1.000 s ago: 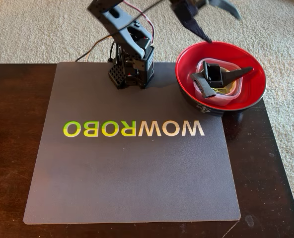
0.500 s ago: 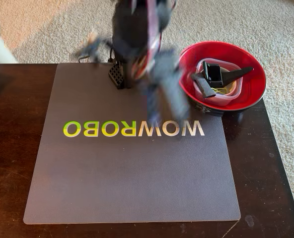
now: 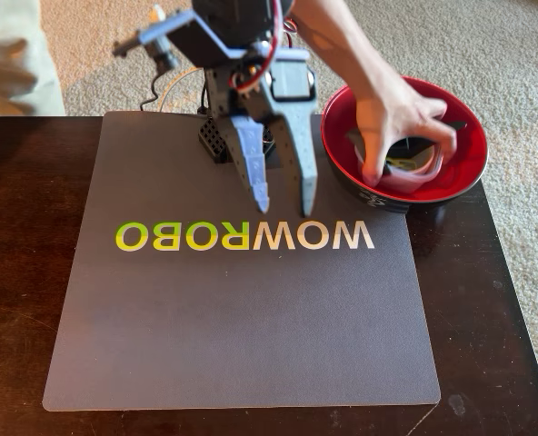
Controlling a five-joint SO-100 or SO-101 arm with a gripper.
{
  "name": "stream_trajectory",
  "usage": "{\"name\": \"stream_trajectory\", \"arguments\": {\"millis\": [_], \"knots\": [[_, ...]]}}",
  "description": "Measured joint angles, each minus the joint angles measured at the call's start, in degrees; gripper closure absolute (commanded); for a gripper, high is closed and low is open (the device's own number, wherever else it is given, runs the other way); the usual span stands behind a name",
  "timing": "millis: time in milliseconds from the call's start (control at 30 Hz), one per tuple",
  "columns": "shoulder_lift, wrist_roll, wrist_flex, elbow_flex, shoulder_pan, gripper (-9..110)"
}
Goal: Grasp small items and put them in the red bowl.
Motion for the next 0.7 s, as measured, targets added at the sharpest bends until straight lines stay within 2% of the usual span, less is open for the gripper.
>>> {"name": "stream_trajectory", "arguments": {"millis": [267, 500, 700], "knots": [[1.32, -5.71, 0.00, 3.69, 0.53, 79], [9.58, -8.17, 0.00, 17.58, 11.95, 75], [13.89, -5.54, 0.00, 22.85, 22.32, 73]]}}
